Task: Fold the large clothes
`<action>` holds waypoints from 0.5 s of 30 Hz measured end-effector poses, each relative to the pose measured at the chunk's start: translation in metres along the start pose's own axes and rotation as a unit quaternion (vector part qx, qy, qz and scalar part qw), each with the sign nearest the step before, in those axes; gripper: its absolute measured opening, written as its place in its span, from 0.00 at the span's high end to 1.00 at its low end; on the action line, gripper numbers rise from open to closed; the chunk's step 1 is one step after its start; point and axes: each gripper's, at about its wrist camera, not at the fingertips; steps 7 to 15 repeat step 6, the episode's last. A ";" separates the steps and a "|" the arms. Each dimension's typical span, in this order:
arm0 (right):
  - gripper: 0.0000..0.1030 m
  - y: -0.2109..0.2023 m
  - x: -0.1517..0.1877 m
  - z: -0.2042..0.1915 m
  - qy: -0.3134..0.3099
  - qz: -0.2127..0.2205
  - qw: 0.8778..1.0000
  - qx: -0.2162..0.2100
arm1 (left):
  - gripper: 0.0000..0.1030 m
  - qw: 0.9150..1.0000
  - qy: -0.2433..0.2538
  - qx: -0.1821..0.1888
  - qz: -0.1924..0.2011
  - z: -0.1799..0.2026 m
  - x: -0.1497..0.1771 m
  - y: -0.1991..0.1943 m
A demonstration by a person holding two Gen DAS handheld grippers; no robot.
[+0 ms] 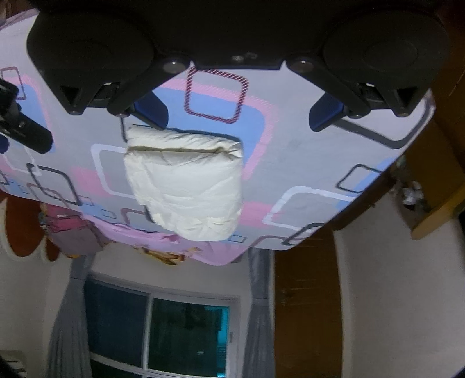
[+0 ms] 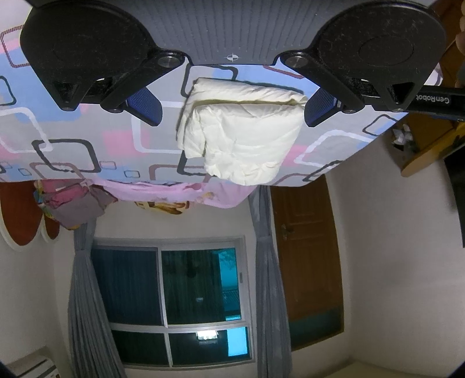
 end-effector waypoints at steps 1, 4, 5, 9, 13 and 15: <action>0.00 0.003 0.001 0.002 0.003 -0.001 1.000 0.002 | 0.02 1.000 -0.001 0.008 0.001 0.000 0.001 0.004; 0.00 0.012 0.004 0.010 0.008 -0.007 1.000 0.008 | 0.03 1.000 0.007 0.004 0.011 0.003 0.004 0.015; 0.00 0.016 0.006 0.013 0.011 -0.011 1.000 0.010 | 0.03 1.000 0.011 0.004 0.022 0.003 0.006 0.018; 0.00 0.020 0.007 0.016 0.014 -0.016 1.000 0.012 | 0.02 1.000 0.013 0.001 0.022 0.004 0.005 0.021; 0.00 0.020 0.007 0.016 0.014 -0.016 1.000 0.012 | 0.02 1.000 0.013 0.001 0.022 0.004 0.005 0.021; 0.00 0.020 0.007 0.016 0.014 -0.016 1.000 0.012 | 0.02 1.000 0.013 0.001 0.022 0.004 0.005 0.021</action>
Point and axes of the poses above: each gripper's, at about its wrist camera, not at the fingertips, and y roughly the way its jaws point, z to its right, x to its underside, and after that the axes turned 14 degrees about -y, right-handed
